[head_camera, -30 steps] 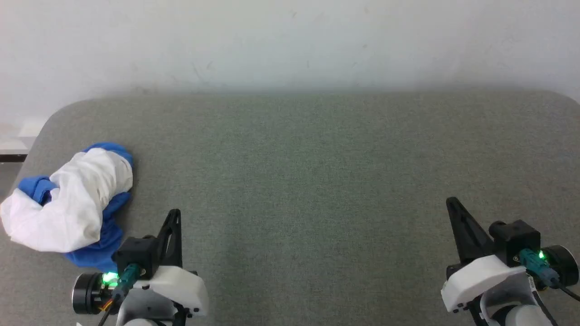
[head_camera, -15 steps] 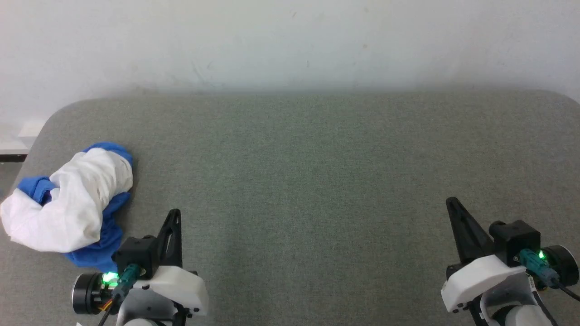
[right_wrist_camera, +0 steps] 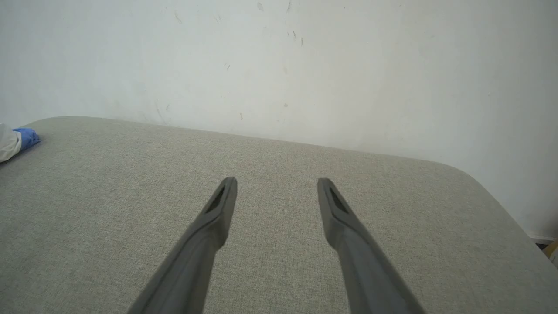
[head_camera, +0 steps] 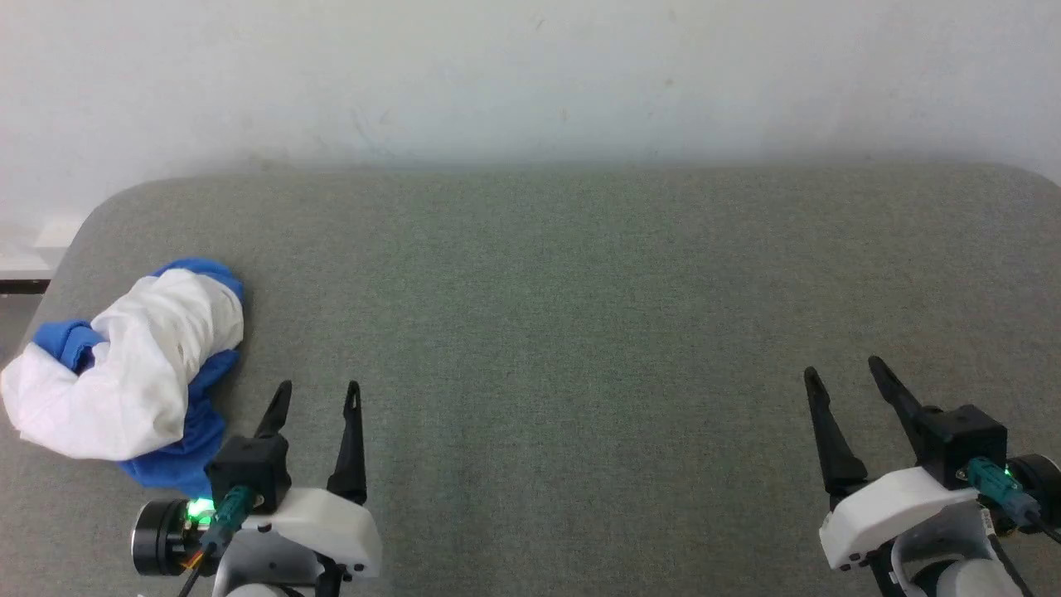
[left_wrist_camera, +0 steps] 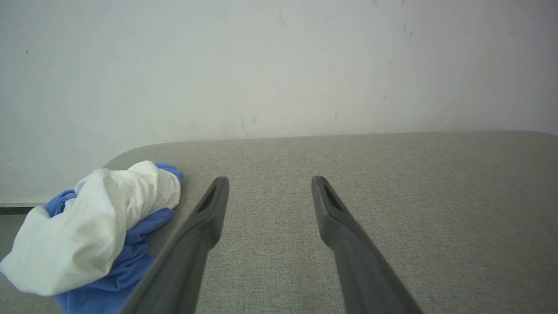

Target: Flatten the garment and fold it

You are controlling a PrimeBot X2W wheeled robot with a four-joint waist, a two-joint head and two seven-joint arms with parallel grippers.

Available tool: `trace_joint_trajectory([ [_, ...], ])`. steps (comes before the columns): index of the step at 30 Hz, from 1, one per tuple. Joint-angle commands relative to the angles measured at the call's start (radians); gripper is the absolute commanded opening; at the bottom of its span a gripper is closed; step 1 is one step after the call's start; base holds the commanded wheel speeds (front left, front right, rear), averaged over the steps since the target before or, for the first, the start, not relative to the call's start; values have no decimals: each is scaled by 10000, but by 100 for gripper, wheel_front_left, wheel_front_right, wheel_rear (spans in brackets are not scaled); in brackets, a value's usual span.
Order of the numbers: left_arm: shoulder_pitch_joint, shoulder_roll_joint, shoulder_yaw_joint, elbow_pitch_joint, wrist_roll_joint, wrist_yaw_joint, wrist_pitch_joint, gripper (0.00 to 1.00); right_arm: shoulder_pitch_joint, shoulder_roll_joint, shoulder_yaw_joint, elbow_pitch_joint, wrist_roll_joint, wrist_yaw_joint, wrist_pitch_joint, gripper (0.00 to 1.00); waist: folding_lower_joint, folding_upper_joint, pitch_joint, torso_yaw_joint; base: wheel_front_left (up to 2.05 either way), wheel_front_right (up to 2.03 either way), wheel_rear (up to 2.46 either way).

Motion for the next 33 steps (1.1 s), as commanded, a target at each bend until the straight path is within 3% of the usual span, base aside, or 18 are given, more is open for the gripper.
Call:
trace_joint_trajectory([
  [1,68,-4,-7,-28,-111,44,-86,100,2,7,-56,38,98,-2,-101,100,0,0,8,6,0,0,0],
  [14,108,-10,-46,-159,-414,206,-358,100,-26,12,-429,121,140,-4,-372,100,0,0,166,366,0,0,0],
  [33,393,-17,-120,-510,-925,580,-755,100,-156,20,-523,107,11,-7,-763,100,0,0,354,1630,0,0,0],
])
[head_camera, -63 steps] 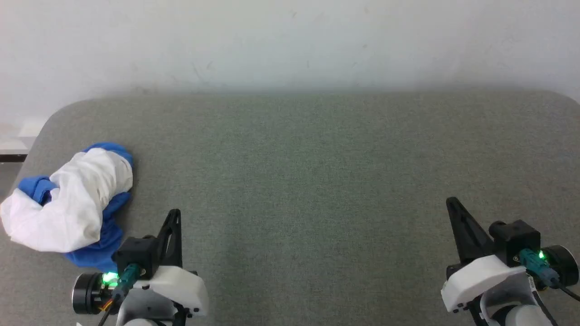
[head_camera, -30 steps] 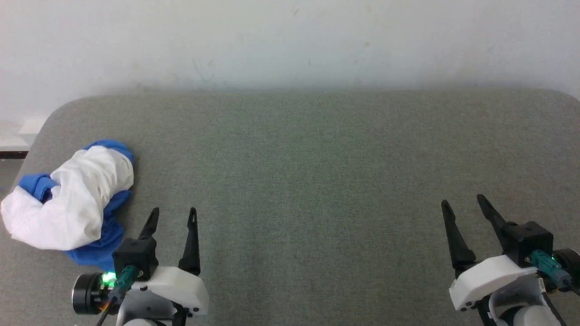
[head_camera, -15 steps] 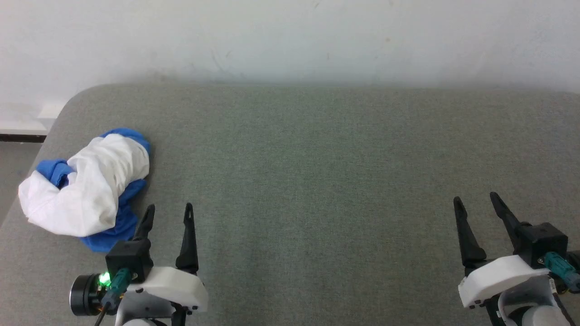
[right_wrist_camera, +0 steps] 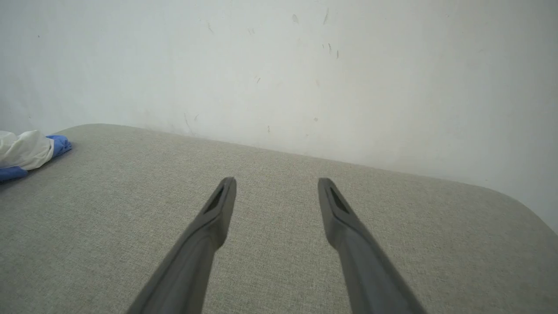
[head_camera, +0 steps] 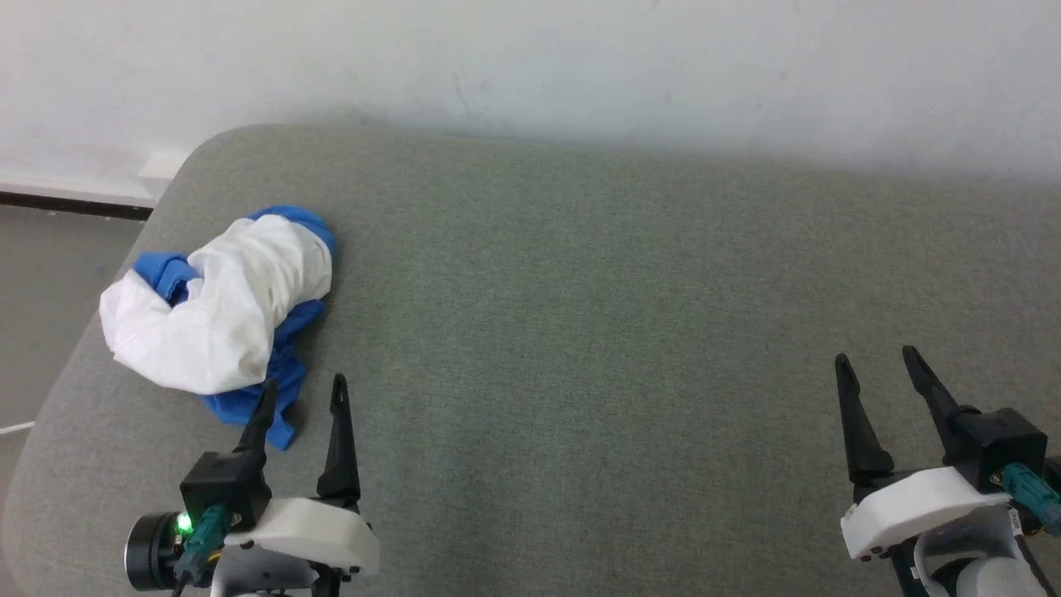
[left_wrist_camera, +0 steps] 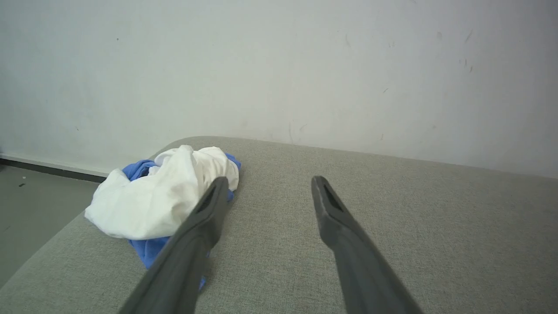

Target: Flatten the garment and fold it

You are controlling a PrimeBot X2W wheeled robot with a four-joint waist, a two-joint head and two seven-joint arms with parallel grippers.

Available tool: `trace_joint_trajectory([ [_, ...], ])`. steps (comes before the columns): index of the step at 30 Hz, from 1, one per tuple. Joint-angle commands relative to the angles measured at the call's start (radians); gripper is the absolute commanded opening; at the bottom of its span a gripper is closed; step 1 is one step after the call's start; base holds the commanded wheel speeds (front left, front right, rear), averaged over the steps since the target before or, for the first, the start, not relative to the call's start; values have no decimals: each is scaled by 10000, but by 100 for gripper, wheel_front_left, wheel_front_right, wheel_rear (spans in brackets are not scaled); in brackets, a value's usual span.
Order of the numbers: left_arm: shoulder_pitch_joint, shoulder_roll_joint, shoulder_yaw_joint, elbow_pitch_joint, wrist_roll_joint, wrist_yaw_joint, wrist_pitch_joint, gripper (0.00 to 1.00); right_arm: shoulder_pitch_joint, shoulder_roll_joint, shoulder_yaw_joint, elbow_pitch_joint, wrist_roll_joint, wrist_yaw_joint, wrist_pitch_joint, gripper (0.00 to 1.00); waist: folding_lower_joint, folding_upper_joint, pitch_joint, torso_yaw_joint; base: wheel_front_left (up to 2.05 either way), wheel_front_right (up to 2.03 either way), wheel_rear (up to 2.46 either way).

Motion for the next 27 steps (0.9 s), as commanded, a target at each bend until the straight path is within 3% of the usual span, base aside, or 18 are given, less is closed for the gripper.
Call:
trace_joint_trajectory([
  [1,136,-20,-18,-98,-107,97,-112,100,-135,19,38,41,-67,-7,-115,100,-1,0,56,274,0,0,0],
  [27,590,-30,-315,-371,-679,528,-656,100,-332,30,631,342,-254,-12,-362,100,-1,0,184,2278,0,0,0],
])
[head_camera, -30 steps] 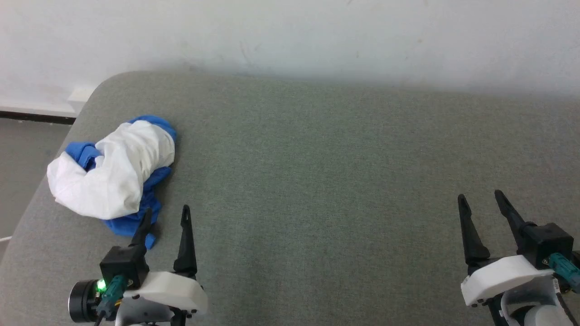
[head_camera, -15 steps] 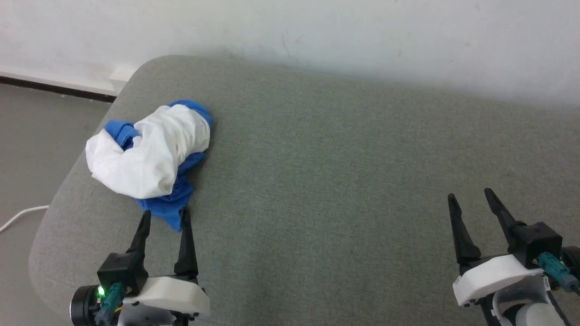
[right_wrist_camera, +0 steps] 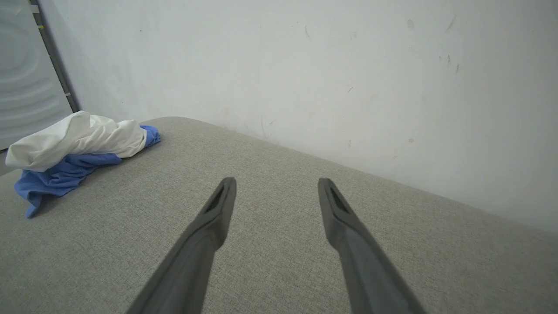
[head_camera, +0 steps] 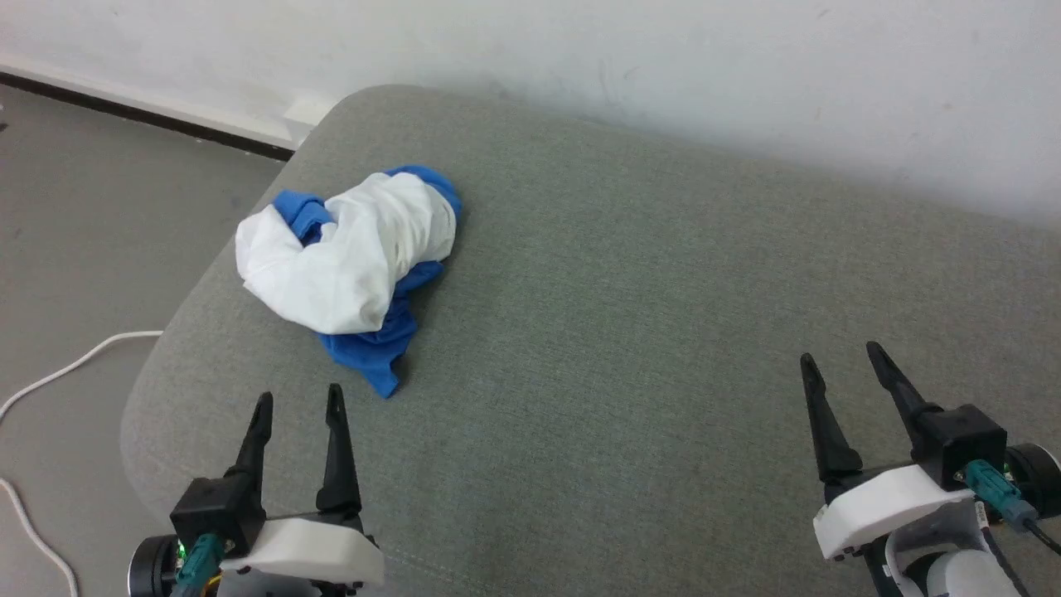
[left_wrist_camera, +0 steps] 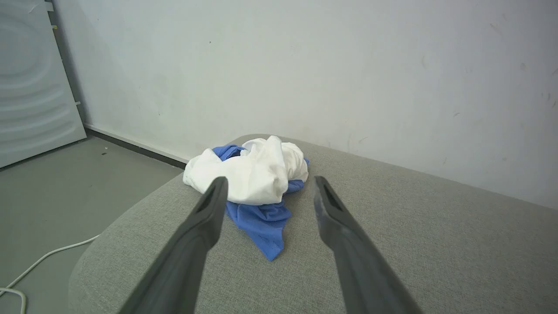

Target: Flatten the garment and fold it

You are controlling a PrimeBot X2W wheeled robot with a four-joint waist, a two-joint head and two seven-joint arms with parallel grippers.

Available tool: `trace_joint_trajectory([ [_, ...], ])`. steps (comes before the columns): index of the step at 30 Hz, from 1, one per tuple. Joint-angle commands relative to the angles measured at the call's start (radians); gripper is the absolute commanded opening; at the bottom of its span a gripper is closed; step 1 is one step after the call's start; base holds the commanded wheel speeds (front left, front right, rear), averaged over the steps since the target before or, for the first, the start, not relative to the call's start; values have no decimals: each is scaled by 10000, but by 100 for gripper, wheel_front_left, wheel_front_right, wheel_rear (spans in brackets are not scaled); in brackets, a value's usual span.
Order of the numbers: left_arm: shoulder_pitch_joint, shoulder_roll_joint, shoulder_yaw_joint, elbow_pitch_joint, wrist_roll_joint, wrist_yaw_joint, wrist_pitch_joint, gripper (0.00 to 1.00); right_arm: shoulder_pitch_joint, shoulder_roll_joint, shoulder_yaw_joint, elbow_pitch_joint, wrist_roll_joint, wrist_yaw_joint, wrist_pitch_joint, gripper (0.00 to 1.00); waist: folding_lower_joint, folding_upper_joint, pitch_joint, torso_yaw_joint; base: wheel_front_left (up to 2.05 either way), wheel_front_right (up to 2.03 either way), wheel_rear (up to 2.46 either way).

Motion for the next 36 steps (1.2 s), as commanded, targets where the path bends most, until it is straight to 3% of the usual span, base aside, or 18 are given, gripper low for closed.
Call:
trace_joint_trajectory([
  [1,192,-29,-58,-67,-131,86,-140,100,-148,26,75,47,-95,-12,-88,100,0,0,48,328,0,0,0],
  [36,765,-43,-500,-649,-1143,863,-851,100,-340,-29,34,163,-241,-17,-306,100,0,0,271,2139,0,0,0],
])
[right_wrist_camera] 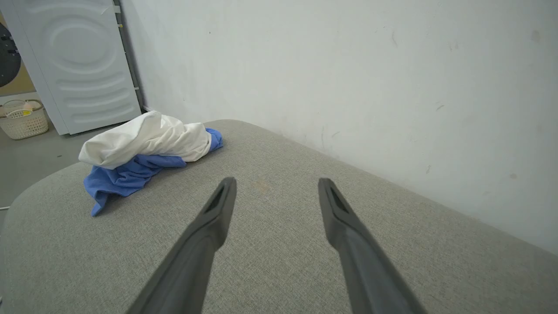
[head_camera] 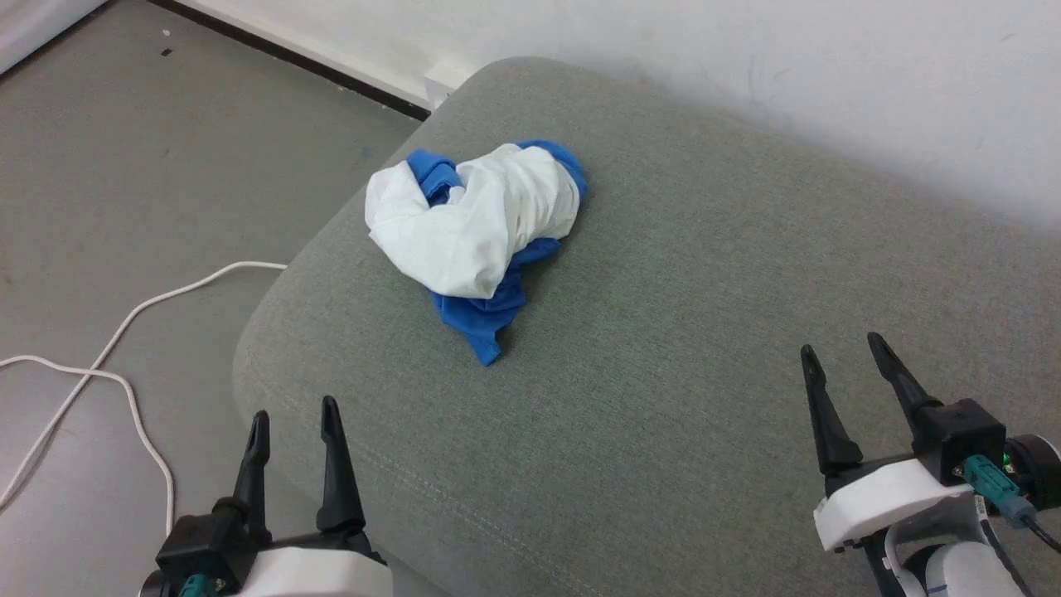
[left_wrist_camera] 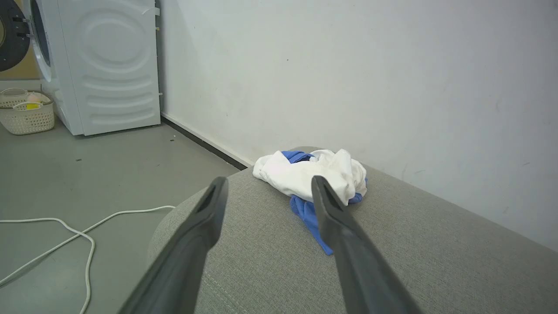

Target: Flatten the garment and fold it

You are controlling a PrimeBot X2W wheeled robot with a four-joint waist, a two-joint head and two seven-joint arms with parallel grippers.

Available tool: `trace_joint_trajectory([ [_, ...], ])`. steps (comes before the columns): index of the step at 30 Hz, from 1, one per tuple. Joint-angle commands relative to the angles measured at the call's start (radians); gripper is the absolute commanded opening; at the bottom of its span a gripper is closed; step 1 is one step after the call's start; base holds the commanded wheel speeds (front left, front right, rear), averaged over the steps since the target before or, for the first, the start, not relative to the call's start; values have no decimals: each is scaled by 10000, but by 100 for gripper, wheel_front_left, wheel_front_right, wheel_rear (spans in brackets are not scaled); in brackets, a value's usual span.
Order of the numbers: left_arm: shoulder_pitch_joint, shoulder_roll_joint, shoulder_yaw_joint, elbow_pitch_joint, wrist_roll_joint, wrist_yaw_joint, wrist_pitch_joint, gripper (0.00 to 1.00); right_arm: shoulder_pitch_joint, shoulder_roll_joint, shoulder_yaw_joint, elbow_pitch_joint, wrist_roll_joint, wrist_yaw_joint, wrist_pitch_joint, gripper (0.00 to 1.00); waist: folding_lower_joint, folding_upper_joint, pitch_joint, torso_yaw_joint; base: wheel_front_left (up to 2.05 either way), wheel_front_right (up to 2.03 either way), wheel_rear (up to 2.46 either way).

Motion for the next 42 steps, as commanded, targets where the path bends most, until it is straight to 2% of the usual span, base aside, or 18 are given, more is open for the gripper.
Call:
trace_joint_trajectory([
  [1,175,-41,-44,-86,-131,114,-95,100,-154,-18,-19,-4,-79,-18,-98,100,0,0,46,124,0,0,0],
  [20,410,-49,-258,-250,-580,397,-492,100,-211,-33,-128,-56,-197,-21,-326,100,0,0,186,955,0,0,0],
  [35,253,-49,-157,-383,-700,269,-500,100,-204,-11,-306,-307,-221,-21,-285,100,0,0,341,931,0,0,0],
  [38,23,-49,-175,-821,-1037,110,-500,100,-179,-3,-422,-510,-254,-21,-193,100,0,0,425,930,0,0,0],
  [42,-561,-19,15,-1580,-1015,-380,-500,100,-145,-45,-560,-941,-252,-21,34,100,0,0,662,888,0,0,0],
])
